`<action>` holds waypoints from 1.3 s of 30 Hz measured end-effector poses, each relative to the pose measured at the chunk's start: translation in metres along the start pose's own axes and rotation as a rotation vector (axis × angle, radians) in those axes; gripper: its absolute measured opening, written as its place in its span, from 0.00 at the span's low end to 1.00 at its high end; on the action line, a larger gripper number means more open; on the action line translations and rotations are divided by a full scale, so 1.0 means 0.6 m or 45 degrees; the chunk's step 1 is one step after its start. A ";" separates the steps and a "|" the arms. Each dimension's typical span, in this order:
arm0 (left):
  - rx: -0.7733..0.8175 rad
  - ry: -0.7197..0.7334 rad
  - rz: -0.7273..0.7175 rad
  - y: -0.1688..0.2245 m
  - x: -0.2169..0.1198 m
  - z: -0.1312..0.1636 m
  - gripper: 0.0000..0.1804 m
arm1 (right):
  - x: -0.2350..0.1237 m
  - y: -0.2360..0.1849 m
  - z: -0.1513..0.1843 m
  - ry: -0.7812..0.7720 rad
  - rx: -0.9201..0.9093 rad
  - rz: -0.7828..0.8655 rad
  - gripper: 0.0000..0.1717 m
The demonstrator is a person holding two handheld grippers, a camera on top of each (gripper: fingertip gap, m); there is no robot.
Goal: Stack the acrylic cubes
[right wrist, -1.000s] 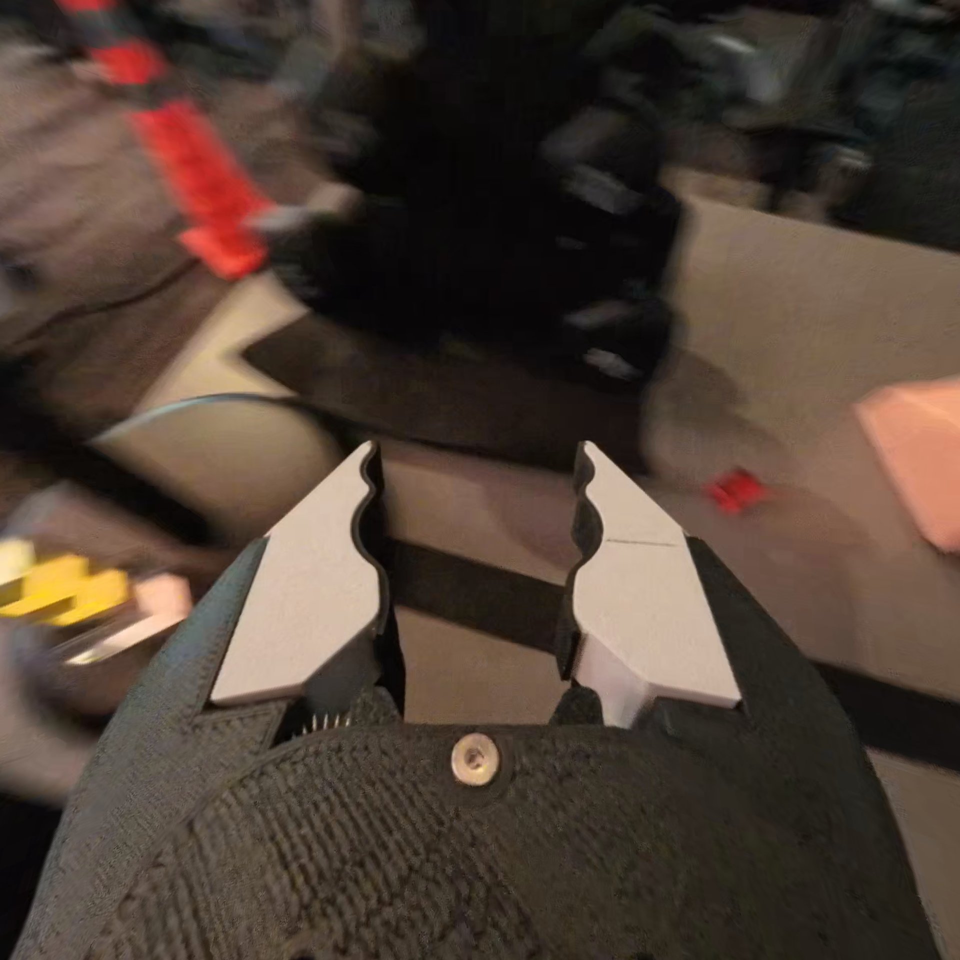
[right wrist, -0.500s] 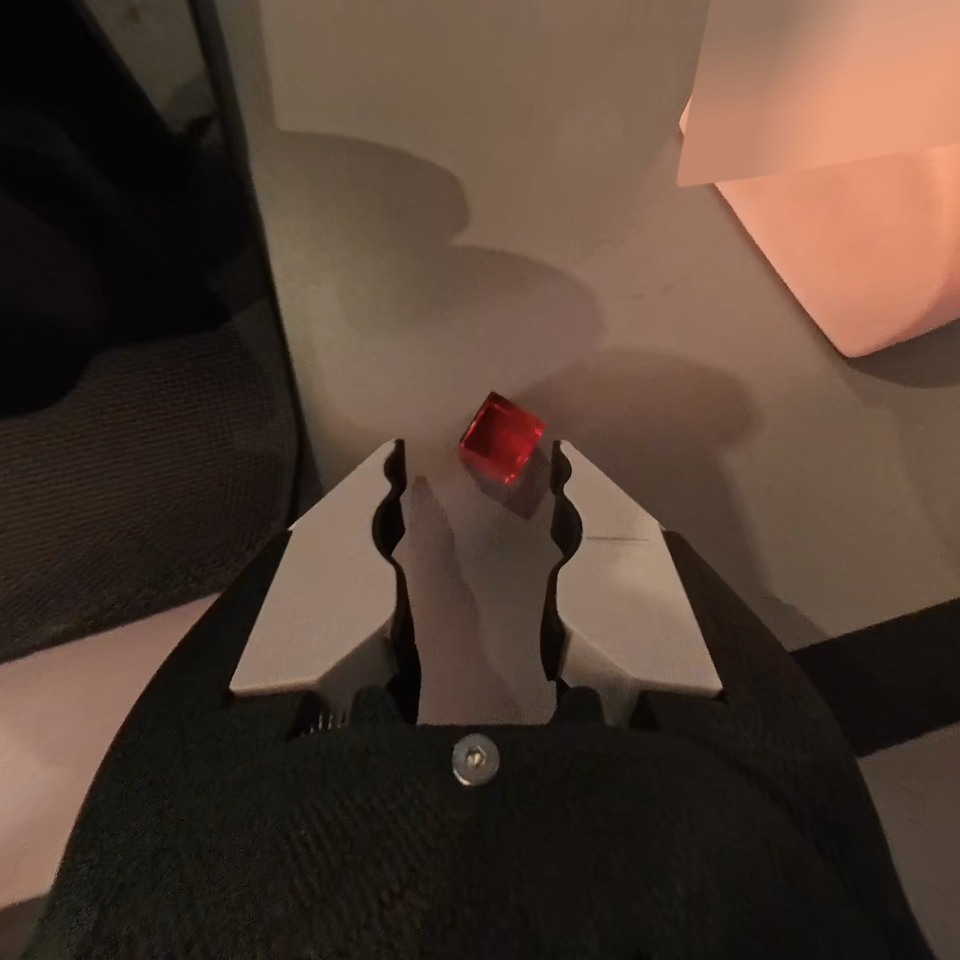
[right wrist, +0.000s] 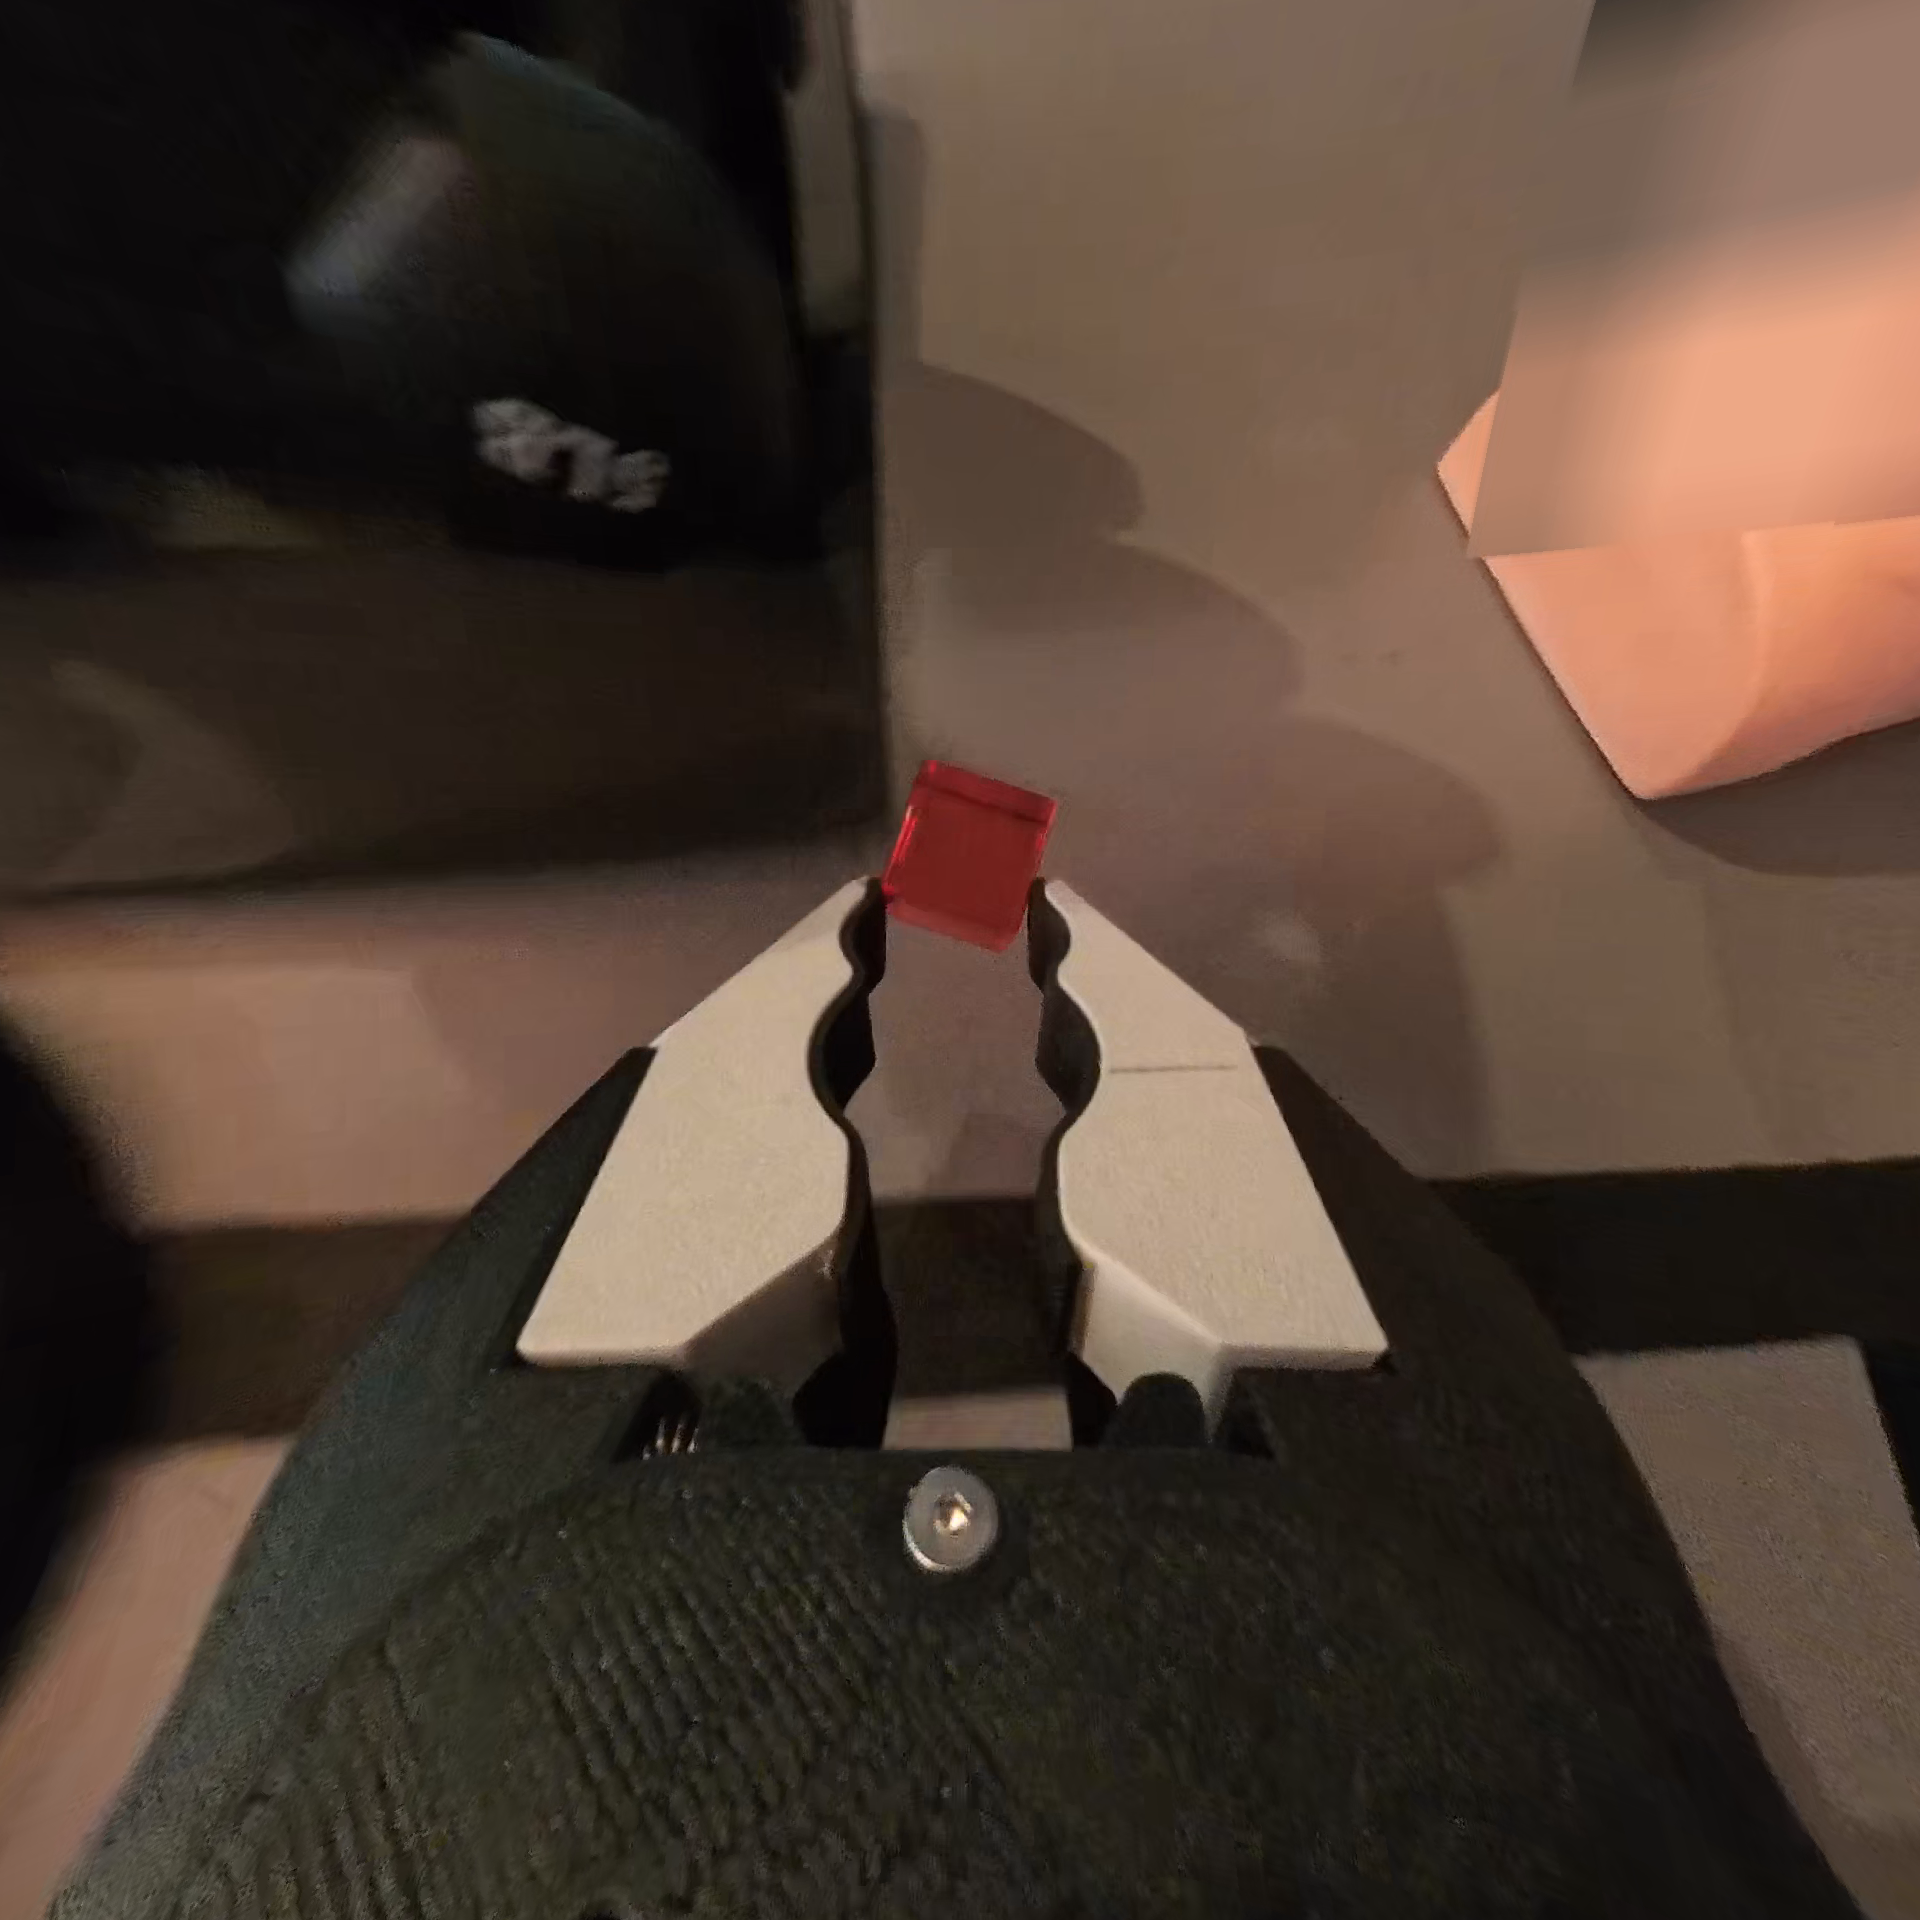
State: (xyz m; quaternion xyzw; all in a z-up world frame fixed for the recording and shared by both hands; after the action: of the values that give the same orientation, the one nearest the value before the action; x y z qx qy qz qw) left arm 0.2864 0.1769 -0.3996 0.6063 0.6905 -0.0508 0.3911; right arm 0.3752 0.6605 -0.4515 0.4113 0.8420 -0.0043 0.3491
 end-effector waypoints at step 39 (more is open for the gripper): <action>0.139 0.039 0.257 -0.066 -0.165 0.082 0.41 | -0.450 -0.355 -0.012 0.059 -0.586 -0.793 0.23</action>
State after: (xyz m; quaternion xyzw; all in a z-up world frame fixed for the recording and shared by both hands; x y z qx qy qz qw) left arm 0.2708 0.0610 -0.3899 0.6939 0.6281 -0.0392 0.3500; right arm 0.3357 0.3356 -0.3460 0.0468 0.9132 0.0883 0.3951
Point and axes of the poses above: each gripper's, where its closed fingertips meet, x out along the fingers, z out of its underside, y = z × x across the jaws, the point moved 4 cm from there along -x, back along the fingers, and after that the axes turned 15 degrees about z, right-handed, at the moved point
